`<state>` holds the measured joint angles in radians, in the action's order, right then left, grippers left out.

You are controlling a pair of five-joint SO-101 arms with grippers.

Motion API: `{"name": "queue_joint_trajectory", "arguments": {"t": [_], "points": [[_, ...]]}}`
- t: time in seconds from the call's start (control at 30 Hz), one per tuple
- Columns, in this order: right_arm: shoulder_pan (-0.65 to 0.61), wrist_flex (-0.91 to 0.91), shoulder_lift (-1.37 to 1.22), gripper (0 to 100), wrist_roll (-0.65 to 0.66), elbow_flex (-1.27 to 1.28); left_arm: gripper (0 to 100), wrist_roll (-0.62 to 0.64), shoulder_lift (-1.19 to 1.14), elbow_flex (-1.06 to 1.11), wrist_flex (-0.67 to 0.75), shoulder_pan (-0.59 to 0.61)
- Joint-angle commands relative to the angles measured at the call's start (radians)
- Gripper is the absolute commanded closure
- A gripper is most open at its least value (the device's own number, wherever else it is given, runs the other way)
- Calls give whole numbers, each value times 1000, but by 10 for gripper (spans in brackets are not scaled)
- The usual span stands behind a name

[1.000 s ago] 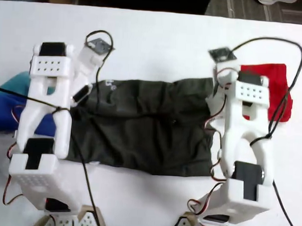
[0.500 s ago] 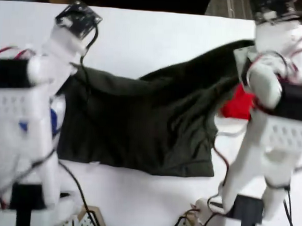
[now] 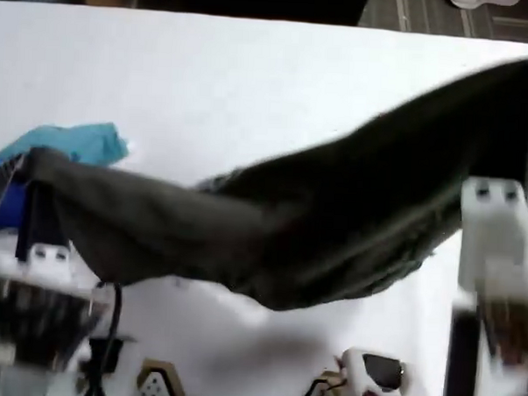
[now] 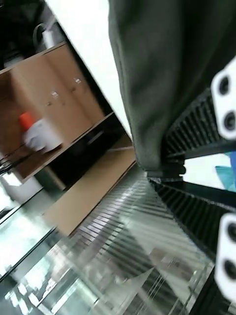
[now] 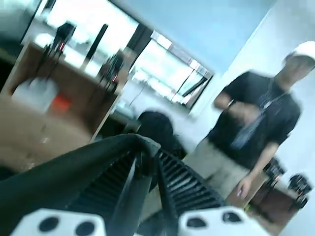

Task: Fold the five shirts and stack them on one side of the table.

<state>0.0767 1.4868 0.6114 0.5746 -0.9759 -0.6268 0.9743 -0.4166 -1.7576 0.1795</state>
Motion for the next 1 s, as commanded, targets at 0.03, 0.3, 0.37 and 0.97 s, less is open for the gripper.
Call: {"name": "queue_joint_trajectory", "arguments": {"t": [0.03, 0.3, 0.37, 0.97], "points": [[5, -28, 71, 978, 6, -68, 976, 12, 81, -18, 15, 6], [10, -28, 133, 978, 2, -92, 976, 11, 143, -18, 25, 61], [10, -28, 131, 978, 0, -89, 976, 11, 143, -18, 23, 68], [4, -85, 133, 978, -25, 106, 976, 12, 98, -8, 83, 66]]}}
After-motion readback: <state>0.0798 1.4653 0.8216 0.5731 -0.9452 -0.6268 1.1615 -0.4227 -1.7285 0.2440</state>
